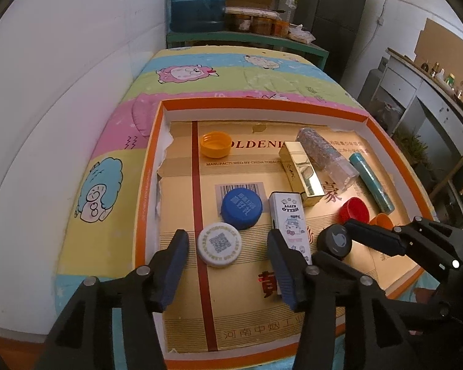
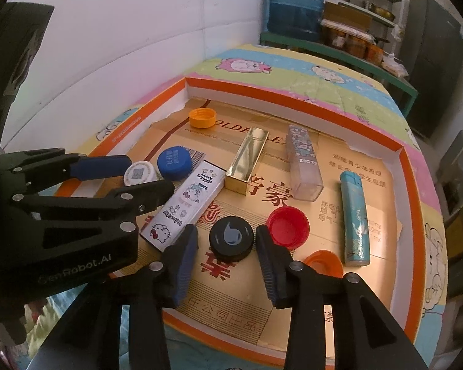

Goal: Organize rigid objects

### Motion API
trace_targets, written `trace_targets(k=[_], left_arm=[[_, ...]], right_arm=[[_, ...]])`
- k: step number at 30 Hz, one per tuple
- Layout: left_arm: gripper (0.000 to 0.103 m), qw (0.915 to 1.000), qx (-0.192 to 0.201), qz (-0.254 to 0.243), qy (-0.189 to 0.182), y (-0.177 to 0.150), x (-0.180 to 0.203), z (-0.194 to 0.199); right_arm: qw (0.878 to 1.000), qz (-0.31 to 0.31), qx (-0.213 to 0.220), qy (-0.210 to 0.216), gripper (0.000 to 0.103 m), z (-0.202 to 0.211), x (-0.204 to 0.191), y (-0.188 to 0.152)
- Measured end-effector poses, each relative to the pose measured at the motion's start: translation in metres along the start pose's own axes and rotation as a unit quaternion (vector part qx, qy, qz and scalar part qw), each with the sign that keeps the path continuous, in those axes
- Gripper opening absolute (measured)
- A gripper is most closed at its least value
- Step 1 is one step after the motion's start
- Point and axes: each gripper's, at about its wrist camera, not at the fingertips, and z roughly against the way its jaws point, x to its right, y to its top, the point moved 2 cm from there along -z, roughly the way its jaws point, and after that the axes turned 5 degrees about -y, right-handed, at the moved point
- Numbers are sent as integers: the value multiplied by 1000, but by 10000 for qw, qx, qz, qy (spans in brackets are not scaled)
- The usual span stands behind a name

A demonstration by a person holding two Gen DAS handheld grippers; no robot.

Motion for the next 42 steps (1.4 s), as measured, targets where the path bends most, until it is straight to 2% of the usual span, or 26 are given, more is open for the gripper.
trace_targets(k=[8, 42], left_arm=[[55, 9999, 108, 20, 4, 1, 1, 5], [55, 9983, 573, 32, 54, -12, 16, 68]], right_arm=[[9999, -102, 130, 1, 40, 10, 5, 0], [9908, -1059, 453, -710, 40, 77, 29, -26]])
